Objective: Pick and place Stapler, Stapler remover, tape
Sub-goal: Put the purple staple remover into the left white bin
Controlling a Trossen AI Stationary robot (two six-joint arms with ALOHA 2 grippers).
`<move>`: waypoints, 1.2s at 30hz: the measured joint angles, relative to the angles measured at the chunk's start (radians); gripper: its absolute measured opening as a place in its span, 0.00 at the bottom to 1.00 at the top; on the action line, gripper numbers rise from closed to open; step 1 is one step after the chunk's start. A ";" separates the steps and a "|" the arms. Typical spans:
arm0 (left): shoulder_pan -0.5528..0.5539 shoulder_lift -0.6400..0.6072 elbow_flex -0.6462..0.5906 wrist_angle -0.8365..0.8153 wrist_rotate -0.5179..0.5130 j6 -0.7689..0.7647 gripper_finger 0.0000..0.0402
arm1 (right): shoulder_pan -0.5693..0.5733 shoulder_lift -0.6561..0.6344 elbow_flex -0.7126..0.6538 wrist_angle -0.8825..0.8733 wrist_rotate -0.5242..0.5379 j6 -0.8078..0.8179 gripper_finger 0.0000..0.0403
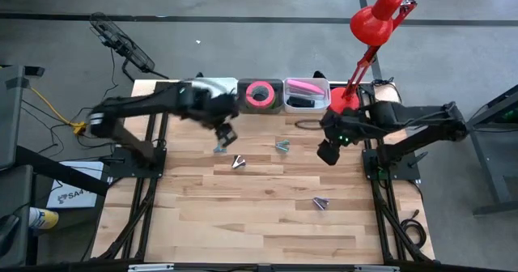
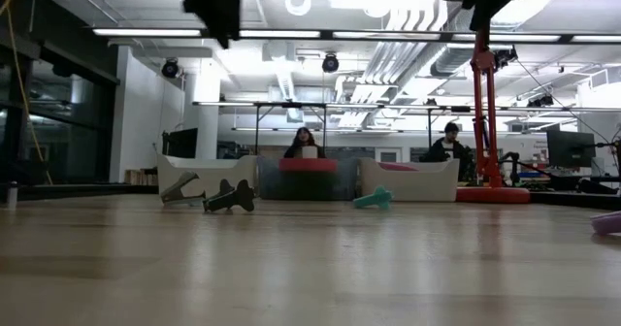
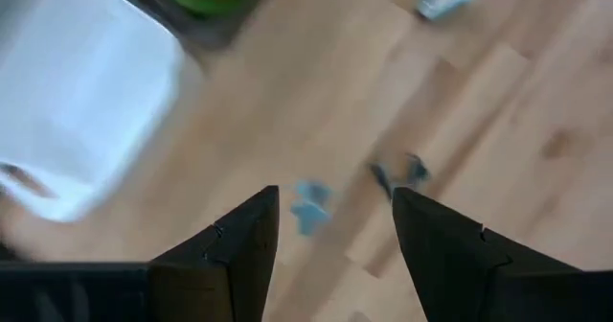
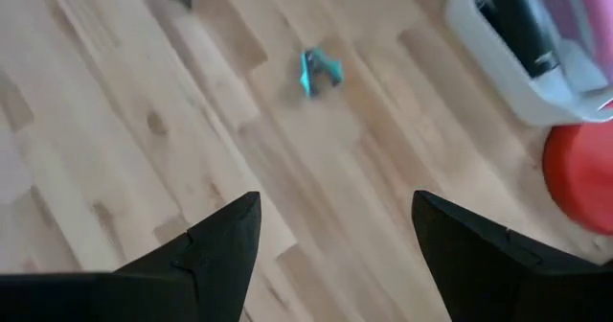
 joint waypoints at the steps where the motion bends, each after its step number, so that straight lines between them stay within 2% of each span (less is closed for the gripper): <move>1: -0.017 -0.053 -0.081 0.048 0.015 -0.026 0.50 | 0.016 0.000 -0.015 0.002 -0.001 0.007 0.65; 6: -0.104 -0.304 -0.423 0.290 0.090 -0.188 0.50 | 0.085 0.000 -0.135 0.041 -0.059 0.027 0.65; 12: -0.230 -0.496 -0.627 0.421 0.102 -0.335 0.50 | 0.151 0.000 -0.314 0.182 -0.228 0.069 0.65; 18: -0.371 -0.585 -0.686 0.455 0.037 -0.389 0.50 | 0.221 0.000 -0.512 0.437 -0.334 0.149 0.65; 22: -0.442 -0.591 -0.688 0.460 -0.020 -0.404 0.50 | 0.248 0.000 -0.614 0.559 -0.377 0.200 0.65; 27: -0.497 -0.587 -0.689 0.473 -0.040 -0.430 0.50 | 0.289 0.003 -0.719 0.739 -0.414 0.309 0.65; 32: -0.535 -0.587 -0.689 0.473 -0.099 -0.460 0.50 | 0.371 0.042 -0.755 0.849 -0.382 0.383 0.65; 36: -0.552 -0.587 -0.689 0.474 -0.105 -0.474 0.50 | 0.444 0.088 -0.753 0.897 -0.294 0.414 0.65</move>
